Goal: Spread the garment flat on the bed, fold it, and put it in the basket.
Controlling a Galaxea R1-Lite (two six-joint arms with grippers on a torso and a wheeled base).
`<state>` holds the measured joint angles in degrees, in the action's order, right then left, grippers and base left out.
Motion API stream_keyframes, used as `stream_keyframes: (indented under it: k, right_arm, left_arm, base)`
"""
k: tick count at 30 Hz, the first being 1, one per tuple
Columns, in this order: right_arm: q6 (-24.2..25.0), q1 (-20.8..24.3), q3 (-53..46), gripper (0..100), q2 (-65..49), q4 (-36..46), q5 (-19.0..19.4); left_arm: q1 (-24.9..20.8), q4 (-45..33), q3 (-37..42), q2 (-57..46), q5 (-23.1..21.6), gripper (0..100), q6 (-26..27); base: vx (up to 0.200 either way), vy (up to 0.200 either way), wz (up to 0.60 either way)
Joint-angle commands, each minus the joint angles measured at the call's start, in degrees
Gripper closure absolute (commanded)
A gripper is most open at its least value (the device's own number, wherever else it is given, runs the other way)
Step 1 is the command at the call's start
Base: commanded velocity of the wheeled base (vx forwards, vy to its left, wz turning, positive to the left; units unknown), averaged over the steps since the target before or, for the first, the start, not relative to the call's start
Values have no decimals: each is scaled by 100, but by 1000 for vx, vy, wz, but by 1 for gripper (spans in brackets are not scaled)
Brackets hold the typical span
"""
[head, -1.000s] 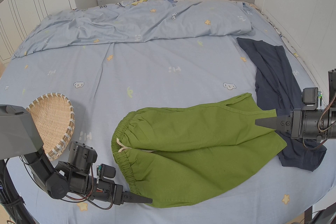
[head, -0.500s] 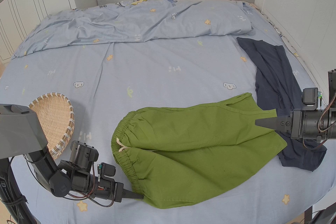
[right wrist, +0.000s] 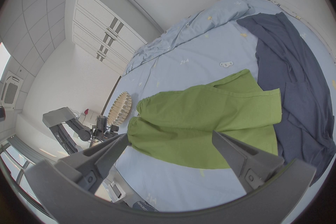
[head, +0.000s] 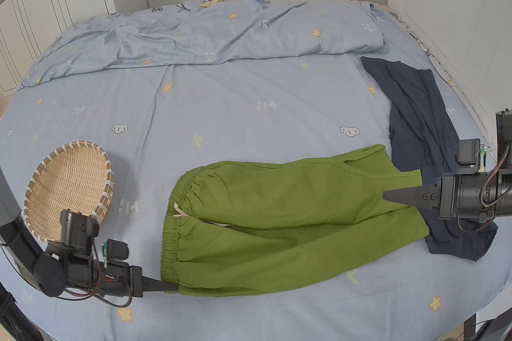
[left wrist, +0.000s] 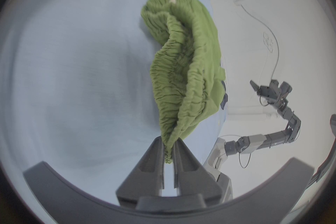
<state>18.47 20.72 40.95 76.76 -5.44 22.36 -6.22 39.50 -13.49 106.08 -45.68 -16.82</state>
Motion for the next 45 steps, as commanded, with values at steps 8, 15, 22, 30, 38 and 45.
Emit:
stream_keyframes:
  k: [8,15,22,30,38,45]
  right_arm:
    - [43,-16,-737,0,199,-1,49]
    - [34,-385,-1520,0,172,-10,58]
    - [-36,-1035,-2003,0,243,-10,638]
    - [-1082,-1730,-2021,0,1359,-72,1192]
    - [-1170,-1703,-2073,0,2079,-1012,1605]
    - [-1153,-1571,-2073,0,2405,-1170,1719]
  left_arm:
    - [1808,-1700,427,-1643,-29,100,663]
    - [2678,-2157,383,-1283,-750,100,1867]
    - [2722,-2113,312,-870,-750,100,2087]
    - [2687,-2113,286,-844,-776,100,2095]
    - [2661,-2104,233,-800,-785,100,2095]
    - [2626,-2095,154,-703,-785,100,2095]
  base:
    - [0,0,0]
    - [0,0,0]
    - [0,0,0]
    - [0,0,0]
    - [0,0,0]
    - [0,0,0]
